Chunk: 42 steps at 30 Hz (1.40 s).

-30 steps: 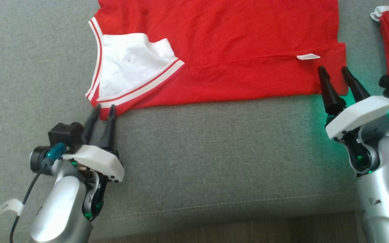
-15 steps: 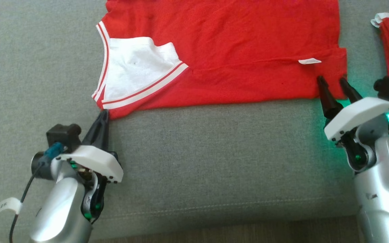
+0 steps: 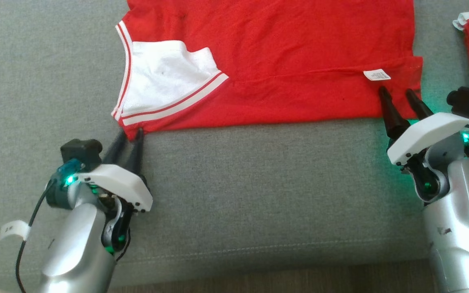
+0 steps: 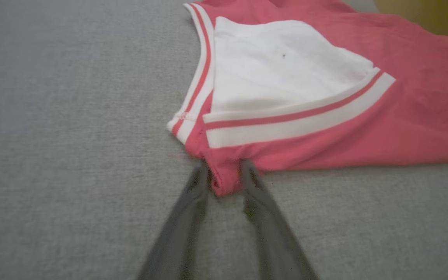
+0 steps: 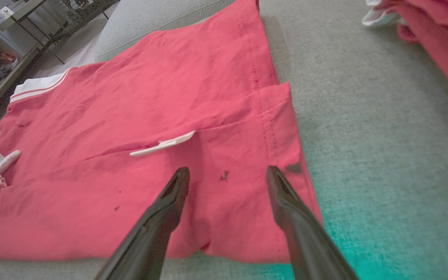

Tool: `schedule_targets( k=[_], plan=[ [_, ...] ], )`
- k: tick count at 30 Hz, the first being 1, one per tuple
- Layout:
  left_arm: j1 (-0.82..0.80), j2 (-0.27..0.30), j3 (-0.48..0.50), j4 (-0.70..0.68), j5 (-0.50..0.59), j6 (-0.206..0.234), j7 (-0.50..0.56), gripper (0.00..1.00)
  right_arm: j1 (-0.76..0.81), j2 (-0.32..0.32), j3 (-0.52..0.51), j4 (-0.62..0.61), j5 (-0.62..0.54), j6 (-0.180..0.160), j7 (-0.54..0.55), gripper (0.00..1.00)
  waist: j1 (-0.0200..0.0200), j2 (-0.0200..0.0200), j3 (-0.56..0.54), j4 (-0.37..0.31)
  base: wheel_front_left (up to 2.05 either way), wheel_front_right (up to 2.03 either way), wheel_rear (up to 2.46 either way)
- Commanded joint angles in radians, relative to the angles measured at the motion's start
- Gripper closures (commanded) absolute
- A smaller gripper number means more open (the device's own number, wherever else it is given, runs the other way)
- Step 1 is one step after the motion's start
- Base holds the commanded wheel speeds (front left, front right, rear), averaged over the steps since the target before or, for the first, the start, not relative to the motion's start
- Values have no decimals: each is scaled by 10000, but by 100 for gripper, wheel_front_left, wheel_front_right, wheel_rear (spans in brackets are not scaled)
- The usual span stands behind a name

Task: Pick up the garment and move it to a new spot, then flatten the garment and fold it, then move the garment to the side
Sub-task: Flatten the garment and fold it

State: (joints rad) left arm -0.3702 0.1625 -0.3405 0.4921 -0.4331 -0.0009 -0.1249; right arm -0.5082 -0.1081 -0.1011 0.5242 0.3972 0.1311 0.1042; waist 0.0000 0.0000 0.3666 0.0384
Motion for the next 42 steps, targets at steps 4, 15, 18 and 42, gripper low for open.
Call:
schedule_targets(
  k=[4, 15, 18, 42],
  plan=[
    [-164, 122, 103, 110, -85, -251, 32, 100, -279, -31, 244, -121, 49, -4, -112, 0, 0, 0, -48, -37, 0, 0, 0],
    [237, 470, 196, -145, -274, -284, -31, 100, -190, -64, 152, 563, -97, -4, -192, 100, 0, 0, -372, 55, 0, 0, 0],
    [312, 534, 191, -274, -298, -249, 25, 100, -69, -120, 259, 509, -98, -4, -215, 100, 0, 0, -444, 60, 0, 0, 0],
    [701, 811, -96, -936, -337, -8, 415, 100, -708, -88, -399, 2224, -897, -4, 586, 100, 0, 0, -747, 8, 0, 0, 0]
  ],
)
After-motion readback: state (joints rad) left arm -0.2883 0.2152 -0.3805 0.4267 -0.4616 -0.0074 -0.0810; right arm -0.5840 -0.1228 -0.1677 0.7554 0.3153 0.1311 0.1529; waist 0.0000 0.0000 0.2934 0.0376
